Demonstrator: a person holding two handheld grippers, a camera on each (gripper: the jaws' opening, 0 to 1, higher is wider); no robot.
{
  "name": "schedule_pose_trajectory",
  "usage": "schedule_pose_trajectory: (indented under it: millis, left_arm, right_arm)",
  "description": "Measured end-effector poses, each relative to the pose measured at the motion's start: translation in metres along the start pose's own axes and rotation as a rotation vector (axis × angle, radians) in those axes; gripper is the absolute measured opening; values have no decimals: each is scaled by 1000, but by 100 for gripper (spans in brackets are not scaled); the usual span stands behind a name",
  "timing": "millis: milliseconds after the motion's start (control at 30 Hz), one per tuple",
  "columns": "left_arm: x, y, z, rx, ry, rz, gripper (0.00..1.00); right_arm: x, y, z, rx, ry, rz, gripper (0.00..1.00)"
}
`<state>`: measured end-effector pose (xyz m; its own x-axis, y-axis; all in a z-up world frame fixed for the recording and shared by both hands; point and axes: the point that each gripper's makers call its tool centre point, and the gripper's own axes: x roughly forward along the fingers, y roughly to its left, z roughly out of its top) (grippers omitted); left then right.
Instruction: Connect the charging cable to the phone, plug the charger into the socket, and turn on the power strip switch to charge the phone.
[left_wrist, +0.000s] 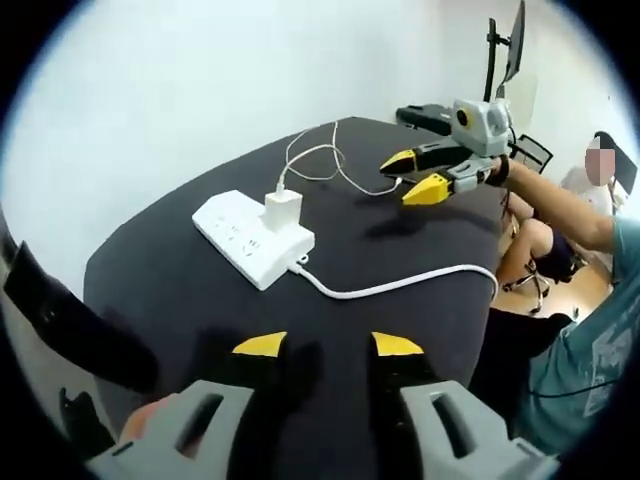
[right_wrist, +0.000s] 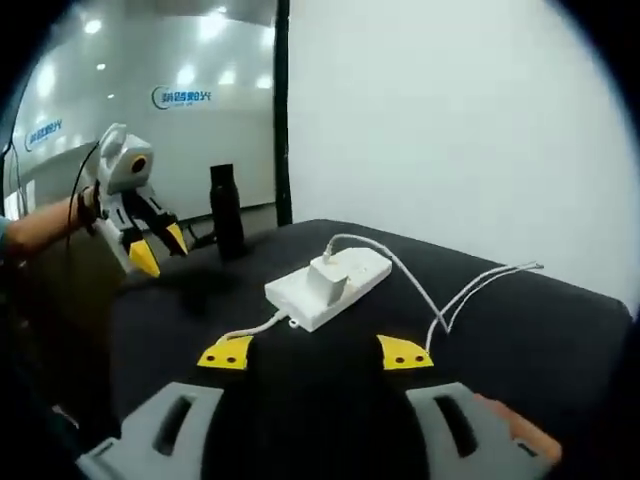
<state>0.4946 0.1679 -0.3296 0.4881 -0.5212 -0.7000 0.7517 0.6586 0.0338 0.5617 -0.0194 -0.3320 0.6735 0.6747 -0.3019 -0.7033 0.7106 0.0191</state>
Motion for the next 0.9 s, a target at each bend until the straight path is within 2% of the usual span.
schedule_pose_trajectory:
  millis: [100, 233, 333, 433, 633, 733, 800, 900]
  left_arm:
    - [-2, 6, -3, 0, -3, -4, 28]
    - [-3, 14, -6, 3, -23, -3, 29]
    - [-2, 14, -9, -13, -37, -43, 36]
    - [0, 18, -14, -8, -37, -60, 40]
    - [3, 18, -24, 16, -29, -82, 47]
    - [3, 18, -22, -4, -52, -101, 52]
    - [4, 19, -21, -15, -68, -111, 57]
    - [5, 18, -22, -11, -70, -118, 59]
  right_arm:
    - [21, 3, -3, 2, 0, -1, 46]
    - [49, 9, -5, 48, -5, 13, 47]
    - [67, 12, -11, 47, 9, 0, 47]
    - [85, 15, -17, 69, -1, -28, 52]
    - [109, 14, -23, 101, -29, -63, 48]
    - [117, 9, -19, 116, -47, -77, 46]
    - [120, 11, -22, 125, -36, -85, 43]
    - [124, 8, -22, 105, -38, -113, 39]
